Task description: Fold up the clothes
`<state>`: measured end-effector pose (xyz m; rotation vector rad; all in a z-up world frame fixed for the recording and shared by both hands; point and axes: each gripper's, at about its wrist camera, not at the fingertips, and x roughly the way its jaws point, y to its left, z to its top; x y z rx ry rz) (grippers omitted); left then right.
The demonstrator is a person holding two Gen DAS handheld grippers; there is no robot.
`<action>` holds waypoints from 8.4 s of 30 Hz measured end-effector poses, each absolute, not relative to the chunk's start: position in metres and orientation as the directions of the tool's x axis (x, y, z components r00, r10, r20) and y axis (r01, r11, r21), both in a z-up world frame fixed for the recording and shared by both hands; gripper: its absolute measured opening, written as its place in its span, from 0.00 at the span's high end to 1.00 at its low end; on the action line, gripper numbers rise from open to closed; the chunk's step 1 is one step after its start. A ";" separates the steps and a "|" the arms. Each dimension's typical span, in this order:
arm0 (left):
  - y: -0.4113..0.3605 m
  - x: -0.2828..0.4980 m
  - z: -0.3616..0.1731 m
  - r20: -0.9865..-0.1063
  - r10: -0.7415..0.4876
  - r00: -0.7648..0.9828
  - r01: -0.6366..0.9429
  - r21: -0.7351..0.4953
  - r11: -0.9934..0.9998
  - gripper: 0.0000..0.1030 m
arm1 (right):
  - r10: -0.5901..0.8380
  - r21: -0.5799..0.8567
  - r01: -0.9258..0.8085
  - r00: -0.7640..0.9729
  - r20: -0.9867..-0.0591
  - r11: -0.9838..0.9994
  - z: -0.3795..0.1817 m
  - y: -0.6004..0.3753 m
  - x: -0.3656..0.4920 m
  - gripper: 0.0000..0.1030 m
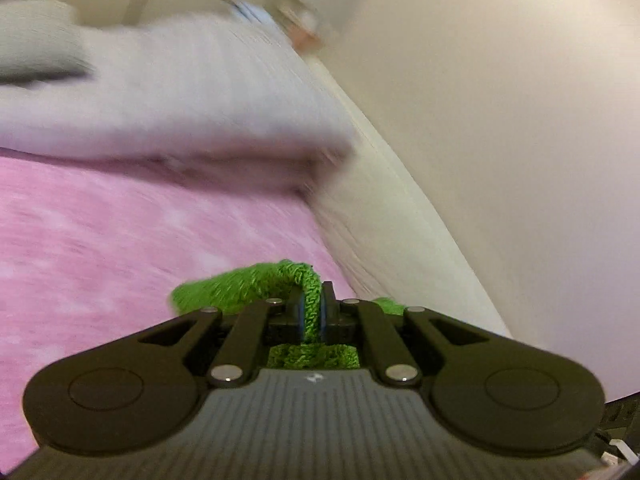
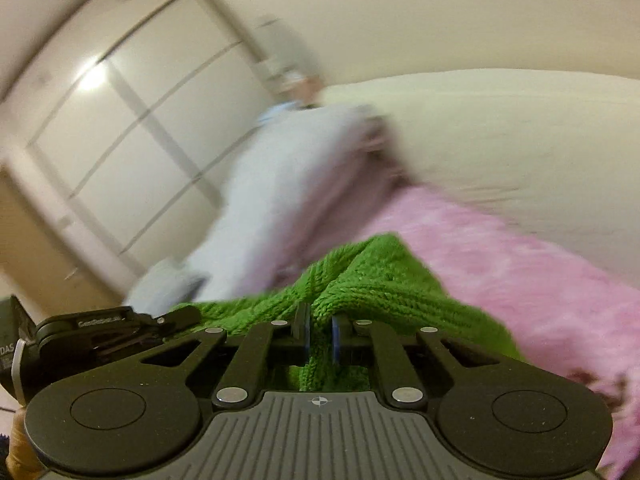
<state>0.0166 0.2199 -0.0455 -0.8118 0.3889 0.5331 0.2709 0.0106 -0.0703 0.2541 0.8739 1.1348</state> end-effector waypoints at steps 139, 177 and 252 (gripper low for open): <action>0.265 -0.662 -0.237 -0.820 0.474 0.321 -0.941 -0.331 0.064 0.96 | 0.298 0.441 -0.840 -0.354 -0.887 0.316 -0.324 0.141 -0.275 0.51; 0.339 -0.632 -0.096 -0.518 0.367 0.773 -0.633 -0.594 0.496 0.96 | 0.790 0.255 -0.839 0.289 -0.541 0.481 -0.126 0.167 -0.294 0.95; 0.163 -0.390 -0.363 -0.751 0.123 0.649 -0.757 -0.653 0.003 0.95 | 0.517 0.189 -0.917 0.021 -0.855 0.350 -0.180 0.130 -0.059 0.95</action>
